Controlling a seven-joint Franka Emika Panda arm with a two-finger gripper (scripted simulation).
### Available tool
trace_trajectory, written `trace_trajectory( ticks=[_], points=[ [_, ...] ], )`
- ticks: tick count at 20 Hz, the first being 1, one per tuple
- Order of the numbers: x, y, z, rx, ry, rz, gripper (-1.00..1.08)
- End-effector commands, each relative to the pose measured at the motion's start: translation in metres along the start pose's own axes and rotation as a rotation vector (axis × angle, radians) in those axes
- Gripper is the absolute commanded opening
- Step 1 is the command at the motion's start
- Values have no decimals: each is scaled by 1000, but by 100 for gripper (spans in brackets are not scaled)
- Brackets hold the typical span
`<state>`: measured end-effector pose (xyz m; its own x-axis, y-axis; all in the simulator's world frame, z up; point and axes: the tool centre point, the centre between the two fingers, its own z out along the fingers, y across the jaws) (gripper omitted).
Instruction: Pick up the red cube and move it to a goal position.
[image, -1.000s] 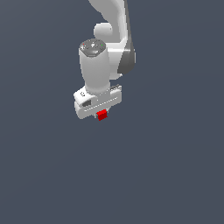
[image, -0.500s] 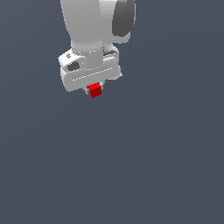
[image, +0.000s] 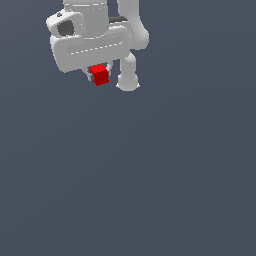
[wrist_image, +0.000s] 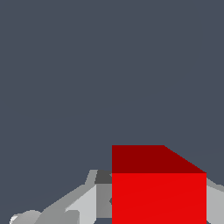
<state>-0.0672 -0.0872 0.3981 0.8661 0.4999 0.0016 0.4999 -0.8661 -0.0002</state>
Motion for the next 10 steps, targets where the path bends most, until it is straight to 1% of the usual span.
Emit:
trace_trajectory(
  ticks=[1, 5, 10],
  points=[
    [-4, 1, -15, 0, -1, 0, -100],
    [-8, 2, -29, 0, -1, 0, -100],
    [-9, 3, -35, 0, -2, 1, -100]
  ],
)
